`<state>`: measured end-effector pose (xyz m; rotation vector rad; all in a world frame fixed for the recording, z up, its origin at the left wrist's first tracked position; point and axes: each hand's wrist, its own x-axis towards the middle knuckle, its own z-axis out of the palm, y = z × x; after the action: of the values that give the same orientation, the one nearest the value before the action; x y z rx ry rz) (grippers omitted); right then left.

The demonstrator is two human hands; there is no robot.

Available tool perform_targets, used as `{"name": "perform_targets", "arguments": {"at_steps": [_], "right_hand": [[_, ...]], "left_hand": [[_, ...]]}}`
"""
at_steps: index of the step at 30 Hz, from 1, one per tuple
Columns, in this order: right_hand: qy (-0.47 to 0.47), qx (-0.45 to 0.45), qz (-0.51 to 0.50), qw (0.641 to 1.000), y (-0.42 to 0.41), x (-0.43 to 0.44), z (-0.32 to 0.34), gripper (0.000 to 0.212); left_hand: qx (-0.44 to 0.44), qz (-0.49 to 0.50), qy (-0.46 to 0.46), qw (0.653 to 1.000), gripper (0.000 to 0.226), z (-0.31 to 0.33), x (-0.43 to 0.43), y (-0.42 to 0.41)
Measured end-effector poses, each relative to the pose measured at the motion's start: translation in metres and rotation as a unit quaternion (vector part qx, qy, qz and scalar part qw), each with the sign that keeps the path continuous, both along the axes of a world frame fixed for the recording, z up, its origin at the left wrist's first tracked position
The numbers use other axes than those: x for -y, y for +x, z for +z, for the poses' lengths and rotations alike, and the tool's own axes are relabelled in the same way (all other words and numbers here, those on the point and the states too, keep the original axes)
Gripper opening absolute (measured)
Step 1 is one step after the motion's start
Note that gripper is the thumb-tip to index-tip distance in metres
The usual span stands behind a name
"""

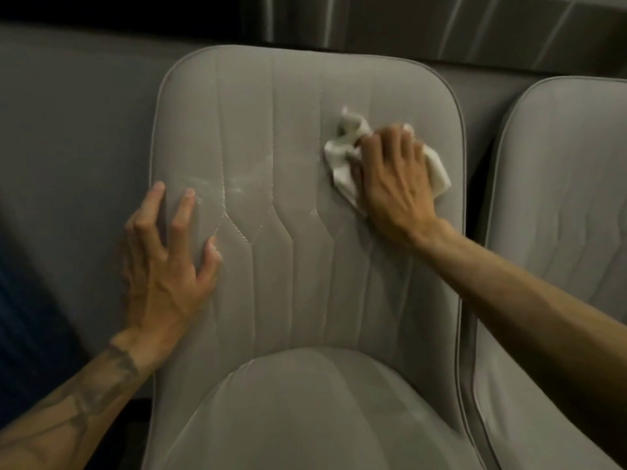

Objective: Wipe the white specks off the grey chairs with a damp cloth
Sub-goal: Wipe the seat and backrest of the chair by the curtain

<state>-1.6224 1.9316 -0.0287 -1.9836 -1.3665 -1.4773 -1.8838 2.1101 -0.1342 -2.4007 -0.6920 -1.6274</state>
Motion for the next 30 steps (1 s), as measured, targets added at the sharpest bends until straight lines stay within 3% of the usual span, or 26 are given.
{"name": "perform_targets", "arguments": {"at_steps": [4, 7, 10, 13, 16, 19, 21, 23, 25, 27, 30], "right_hand": [[0.13, -0.07, -0.031, 0.989, -0.012, -0.017, -0.007, 0.017], [0.035, -0.051, 0.008, 0.998, -0.022, -0.007, -0.033, 0.02], [-0.044, 0.02, 0.032, 0.998, -0.004, 0.004, -0.001, 0.025], [0.072, -0.013, -0.021, 0.997, 0.012, -0.008, 0.041, 0.023], [0.161, -0.072, -0.049, 0.983, -0.004, -0.021, 0.023, 0.026], [0.06, -0.058, -0.007, 0.997, -0.021, -0.011, -0.01, 0.027], [0.001, -0.021, 0.023, 1.0, -0.015, -0.006, 0.004, 0.03], [0.024, -0.013, 0.018, 0.999, 0.0, -0.01, 0.032, 0.032], [0.105, -0.038, -0.016, 0.994, 0.009, -0.018, 0.049, 0.031], [0.164, -0.074, -0.048, 0.983, -0.001, -0.026, 0.033, 0.031], [0.075, -0.064, -0.007, 0.995, -0.023, -0.021, -0.017, 0.026]], "left_hand": [[0.0, -0.004, 0.001, 1.0, 0.062, 0.0, 0.001, 0.001], [0.001, -0.009, -0.002, 1.0, 0.062, 0.0, 0.0, 0.0], [0.007, -0.005, 0.005, 1.0, 0.061, -0.001, 0.0, -0.001], [0.007, -0.007, 0.008, 1.0, 0.062, -0.002, -0.002, 0.0], [0.005, -0.012, 0.001, 1.0, 0.063, -0.003, -0.004, 0.001], [0.005, -0.017, 0.0, 1.0, 0.063, -0.003, -0.004, 0.001], [0.008, -0.013, -0.001, 1.0, 0.063, -0.002, -0.004, 0.0], [0.005, -0.015, -0.002, 1.0, 0.063, -0.002, -0.003, 0.0], [0.006, -0.014, -0.012, 1.0, 0.063, -0.003, -0.001, 0.0], [0.004, -0.016, -0.016, 1.0, 0.063, -0.004, -0.001, 0.001], [-0.002, -0.017, -0.011, 1.0, 0.064, -0.002, -0.003, 0.0]]}}
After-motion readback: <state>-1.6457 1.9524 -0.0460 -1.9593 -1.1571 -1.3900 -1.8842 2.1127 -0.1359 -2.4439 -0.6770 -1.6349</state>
